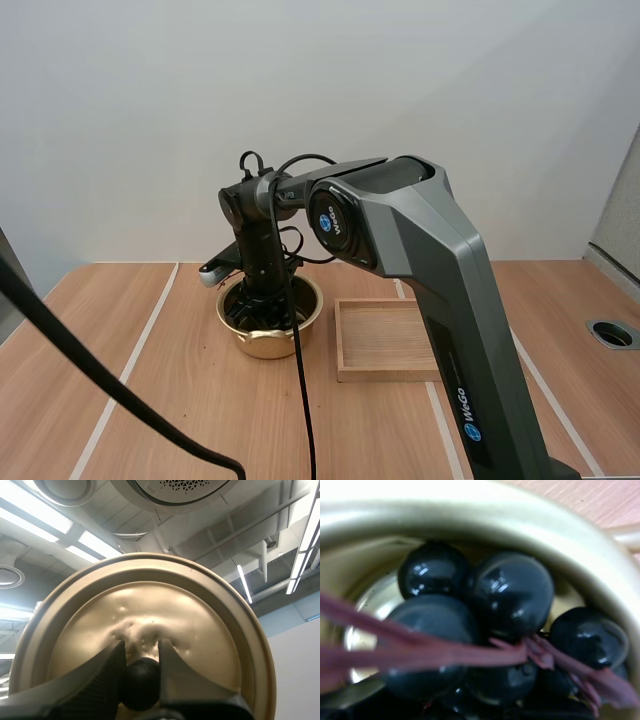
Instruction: Open the pot, put the grape inside, and close it
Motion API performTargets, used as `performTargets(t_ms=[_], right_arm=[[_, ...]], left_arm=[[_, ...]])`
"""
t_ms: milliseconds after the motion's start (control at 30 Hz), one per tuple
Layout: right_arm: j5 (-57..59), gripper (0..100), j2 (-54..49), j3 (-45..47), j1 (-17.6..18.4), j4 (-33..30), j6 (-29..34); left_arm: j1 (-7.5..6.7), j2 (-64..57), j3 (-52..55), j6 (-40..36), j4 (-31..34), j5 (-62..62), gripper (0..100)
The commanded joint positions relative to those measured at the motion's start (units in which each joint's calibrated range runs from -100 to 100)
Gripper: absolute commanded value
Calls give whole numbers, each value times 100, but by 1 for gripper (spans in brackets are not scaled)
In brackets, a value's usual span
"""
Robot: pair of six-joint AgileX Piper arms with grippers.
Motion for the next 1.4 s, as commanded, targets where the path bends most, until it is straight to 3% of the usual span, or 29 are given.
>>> performTargets(t_ms=[0, 133, 233, 1367], right_arm=[[0, 45, 106, 31, -53, -123, 26], [0, 83, 106, 31, -53, -123, -69], [0, 97, 74, 31, -53, -123, -114], [0, 100, -1814, -174, -53, -123, -100]], left_arm=[[11, 1, -12, -5, 4, -51, 0], [11, 1, -12, -5, 4, -51, 0], [11, 1, -12, -5, 4, -51, 0], [11, 1, -12, -5, -45, 95, 0]])
